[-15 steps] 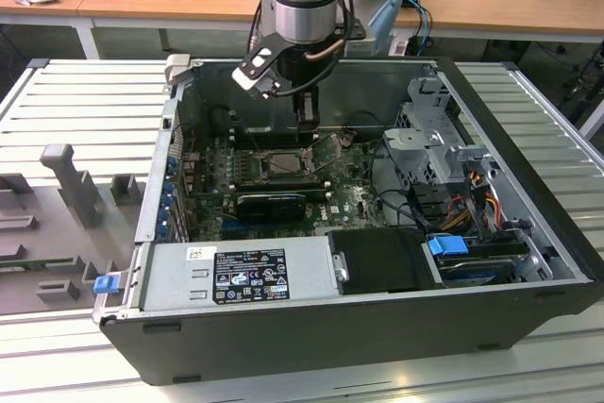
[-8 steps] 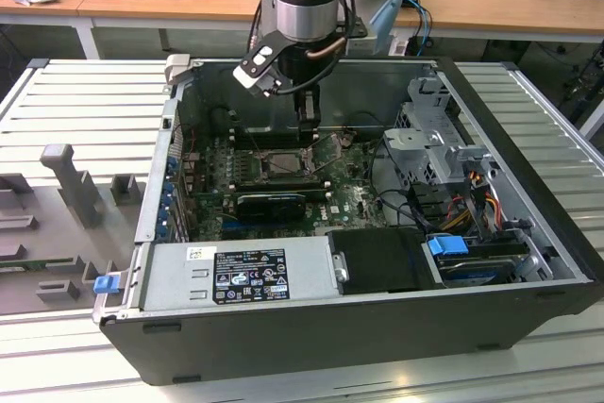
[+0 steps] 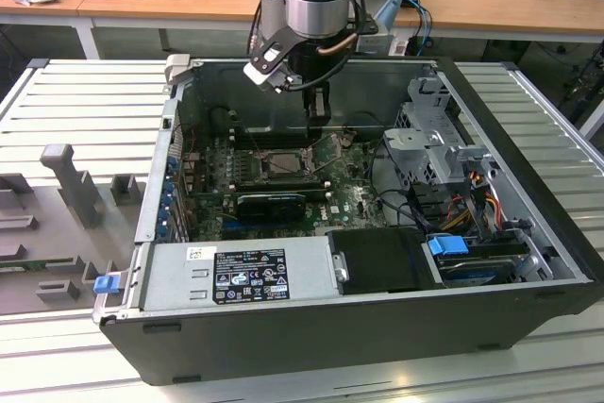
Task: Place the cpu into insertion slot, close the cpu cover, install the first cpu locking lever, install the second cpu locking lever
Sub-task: 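Close the cpu cover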
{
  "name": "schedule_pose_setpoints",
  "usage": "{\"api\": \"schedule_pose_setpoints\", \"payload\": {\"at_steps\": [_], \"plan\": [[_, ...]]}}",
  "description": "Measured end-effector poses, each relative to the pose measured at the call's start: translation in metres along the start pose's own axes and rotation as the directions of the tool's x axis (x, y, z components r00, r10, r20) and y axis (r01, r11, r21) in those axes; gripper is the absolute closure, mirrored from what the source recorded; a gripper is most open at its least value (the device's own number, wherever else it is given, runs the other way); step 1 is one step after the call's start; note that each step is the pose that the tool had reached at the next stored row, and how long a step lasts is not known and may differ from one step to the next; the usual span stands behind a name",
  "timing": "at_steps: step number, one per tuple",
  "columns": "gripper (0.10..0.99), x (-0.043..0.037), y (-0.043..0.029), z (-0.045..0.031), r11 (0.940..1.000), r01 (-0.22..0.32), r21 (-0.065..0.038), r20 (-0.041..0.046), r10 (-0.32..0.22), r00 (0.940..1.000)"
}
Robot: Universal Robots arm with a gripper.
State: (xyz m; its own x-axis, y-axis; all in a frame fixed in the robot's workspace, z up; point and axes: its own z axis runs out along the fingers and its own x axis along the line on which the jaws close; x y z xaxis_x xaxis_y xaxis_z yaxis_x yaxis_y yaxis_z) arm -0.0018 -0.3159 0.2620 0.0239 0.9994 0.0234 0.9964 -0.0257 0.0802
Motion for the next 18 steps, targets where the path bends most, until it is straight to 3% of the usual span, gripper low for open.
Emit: {"api": "schedule_pose_setpoints", "payload": {"at_steps": [8,18], "plan": [[0.980,0.0002,0.0068,0.0005,1.0000,0.000,0.000,-0.0001,0.000,1.0000],[0.980,0.0006,0.0218,0.0000,1.0000,0.000,0.000,0.0001,0.000,1.0000]]}}
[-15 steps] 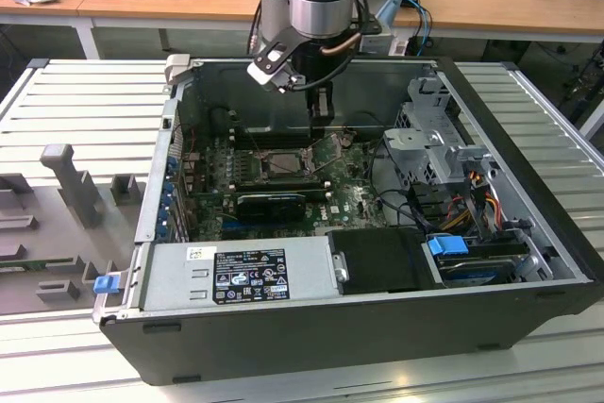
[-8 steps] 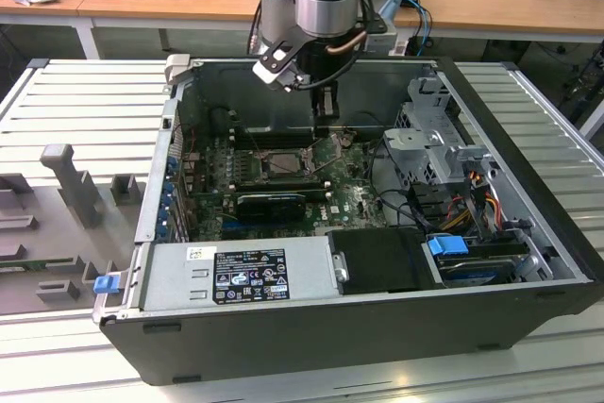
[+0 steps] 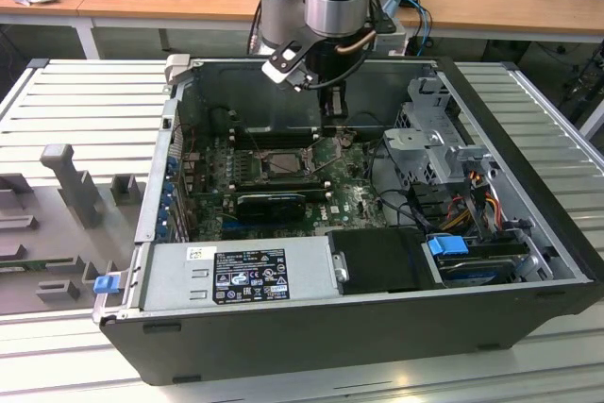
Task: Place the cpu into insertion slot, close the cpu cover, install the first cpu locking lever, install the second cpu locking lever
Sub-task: 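Close the cpu cover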
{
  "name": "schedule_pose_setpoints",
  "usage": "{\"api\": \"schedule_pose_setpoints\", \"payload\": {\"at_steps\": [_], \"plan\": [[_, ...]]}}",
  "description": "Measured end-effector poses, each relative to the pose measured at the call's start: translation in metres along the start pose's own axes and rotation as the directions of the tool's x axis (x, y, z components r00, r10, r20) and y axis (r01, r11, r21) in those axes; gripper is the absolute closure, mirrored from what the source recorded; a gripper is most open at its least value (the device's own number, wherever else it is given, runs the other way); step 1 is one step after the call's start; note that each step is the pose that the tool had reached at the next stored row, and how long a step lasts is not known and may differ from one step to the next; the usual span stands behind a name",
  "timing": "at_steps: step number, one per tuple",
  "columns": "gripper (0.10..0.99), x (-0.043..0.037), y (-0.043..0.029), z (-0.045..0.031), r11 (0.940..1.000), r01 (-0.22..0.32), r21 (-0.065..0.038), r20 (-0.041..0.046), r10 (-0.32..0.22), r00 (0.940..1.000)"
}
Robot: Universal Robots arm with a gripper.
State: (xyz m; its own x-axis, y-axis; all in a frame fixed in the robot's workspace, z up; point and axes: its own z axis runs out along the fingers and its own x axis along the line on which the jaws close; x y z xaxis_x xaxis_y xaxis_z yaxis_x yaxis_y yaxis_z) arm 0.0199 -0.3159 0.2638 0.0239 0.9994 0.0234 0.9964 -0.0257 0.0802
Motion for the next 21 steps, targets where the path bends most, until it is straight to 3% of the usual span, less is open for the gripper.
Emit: {"api": "schedule_pose_setpoints", "payload": {"at_steps": [4,7,13,21], "plan": [[0.980,0.0001,0.0044,0.0002,1.0000,0.000,0.000,0.0000,0.000,1.0000],[0.980,0.0004,0.0052,-0.0045,1.0000,0.000,0.000,-0.0001,0.000,1.0000],[0.980,0.0006,0.0075,-0.0069,1.0000,0.000,0.000,0.0000,0.000,1.0000],[0.980,0.0009,0.0208,-0.0060,1.0000,0.000,0.000,-0.0001,0.000,1.0000]]}}
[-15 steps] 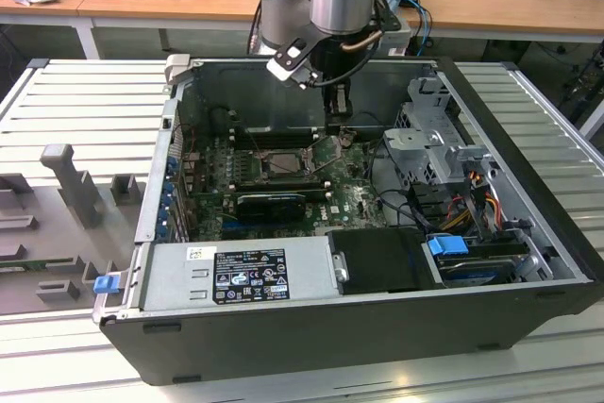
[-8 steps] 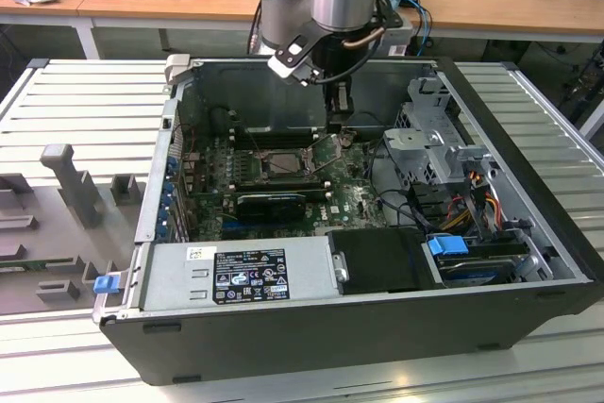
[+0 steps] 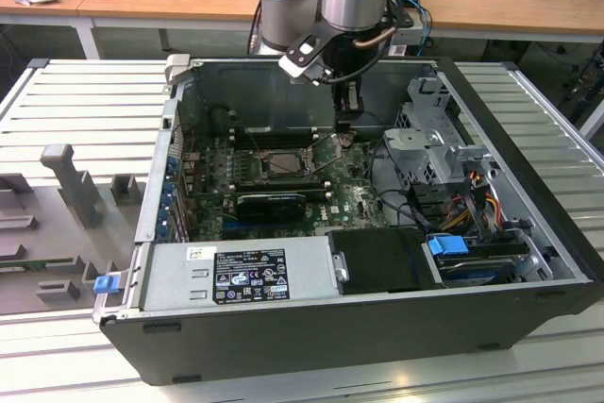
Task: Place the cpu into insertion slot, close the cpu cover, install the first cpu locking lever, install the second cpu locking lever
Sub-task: 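Close the cpu cover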
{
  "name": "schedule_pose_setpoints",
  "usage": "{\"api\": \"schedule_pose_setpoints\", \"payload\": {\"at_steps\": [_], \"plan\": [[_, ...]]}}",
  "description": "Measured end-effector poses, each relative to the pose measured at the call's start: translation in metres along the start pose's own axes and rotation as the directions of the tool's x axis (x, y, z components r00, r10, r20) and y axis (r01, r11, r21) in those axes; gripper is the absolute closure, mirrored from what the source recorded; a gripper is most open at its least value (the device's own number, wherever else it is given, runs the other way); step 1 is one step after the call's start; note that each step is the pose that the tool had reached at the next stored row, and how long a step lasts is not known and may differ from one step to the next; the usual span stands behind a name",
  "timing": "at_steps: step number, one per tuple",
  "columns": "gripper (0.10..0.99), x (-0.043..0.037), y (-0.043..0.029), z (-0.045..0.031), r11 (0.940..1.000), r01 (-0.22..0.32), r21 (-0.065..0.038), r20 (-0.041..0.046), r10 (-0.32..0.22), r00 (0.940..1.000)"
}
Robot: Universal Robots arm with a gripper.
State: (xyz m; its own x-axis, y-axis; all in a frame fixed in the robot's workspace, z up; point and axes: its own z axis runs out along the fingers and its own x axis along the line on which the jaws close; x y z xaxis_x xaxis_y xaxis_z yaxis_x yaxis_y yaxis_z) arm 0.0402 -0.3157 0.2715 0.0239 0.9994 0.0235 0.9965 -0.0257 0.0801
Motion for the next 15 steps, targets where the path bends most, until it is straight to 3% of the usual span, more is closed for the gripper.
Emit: {"api": "schedule_pose_setpoints", "payload": {"at_steps": [7,11,15], "plan": [[0.980,0.0001,0.0075,0.0021,1.0000,0.000,0.000,0.0000,0.000,1.0000],[0.980,-0.0003,0.0091,0.0114,1.0000,0.000,0.000,0.0001,0.000,1.0000],[0.980,-0.0002,0.0165,0.0189,1.0000,0.000,0.001,0.0001,0.000,1.0000]]}}
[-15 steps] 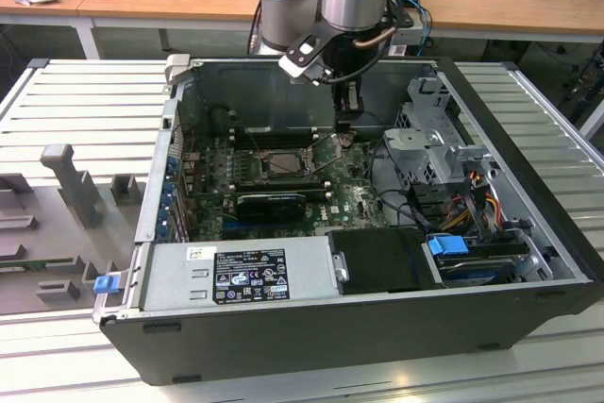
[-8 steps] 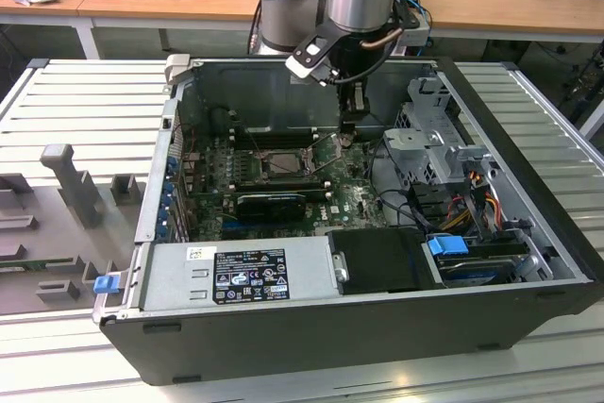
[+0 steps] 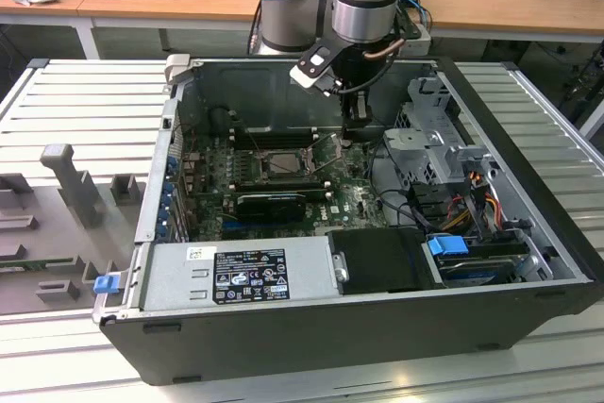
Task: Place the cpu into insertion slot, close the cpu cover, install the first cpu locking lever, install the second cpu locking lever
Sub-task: 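Close the cpu cover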
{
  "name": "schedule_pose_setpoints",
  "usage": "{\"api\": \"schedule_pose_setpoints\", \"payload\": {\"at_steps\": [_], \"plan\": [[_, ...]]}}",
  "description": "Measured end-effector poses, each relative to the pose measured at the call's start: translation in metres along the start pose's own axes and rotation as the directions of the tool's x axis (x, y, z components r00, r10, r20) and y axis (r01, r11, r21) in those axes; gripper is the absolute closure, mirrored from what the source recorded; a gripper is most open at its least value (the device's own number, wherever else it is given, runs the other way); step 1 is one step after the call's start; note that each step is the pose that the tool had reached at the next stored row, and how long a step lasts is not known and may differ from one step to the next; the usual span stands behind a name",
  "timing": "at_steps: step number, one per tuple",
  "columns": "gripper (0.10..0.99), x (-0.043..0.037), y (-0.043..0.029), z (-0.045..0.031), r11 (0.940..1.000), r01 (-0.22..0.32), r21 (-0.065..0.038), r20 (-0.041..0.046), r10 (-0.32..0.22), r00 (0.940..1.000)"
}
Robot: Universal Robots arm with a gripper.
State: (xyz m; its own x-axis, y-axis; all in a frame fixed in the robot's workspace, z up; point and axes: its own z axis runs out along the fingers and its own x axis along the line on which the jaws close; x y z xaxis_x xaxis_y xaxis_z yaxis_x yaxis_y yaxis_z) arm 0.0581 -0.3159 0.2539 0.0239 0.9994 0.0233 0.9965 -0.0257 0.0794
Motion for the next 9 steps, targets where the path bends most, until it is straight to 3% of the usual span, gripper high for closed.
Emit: {"api": "schedule_pose_setpoints", "payload": {"at_steps": [5,6,7,9], "plan": [[0.980,-0.0007,0.0018,0.0111,1.0000,0.000,0.004,0.0000,0.000,1.0000],[0.980,-0.0007,0.0017,0.0111,0.9999,0.000,0.016,-0.0001,0.000,1.0000],[0.980,-0.0007,0.0017,0.0111,0.9993,-0.001,0.039,-0.0009,0.001,1.0000],[0.980,-0.0008,0.0018,0.0108,0.9978,-0.002,0.067,-0.0022,0.002,1.0000]]}}
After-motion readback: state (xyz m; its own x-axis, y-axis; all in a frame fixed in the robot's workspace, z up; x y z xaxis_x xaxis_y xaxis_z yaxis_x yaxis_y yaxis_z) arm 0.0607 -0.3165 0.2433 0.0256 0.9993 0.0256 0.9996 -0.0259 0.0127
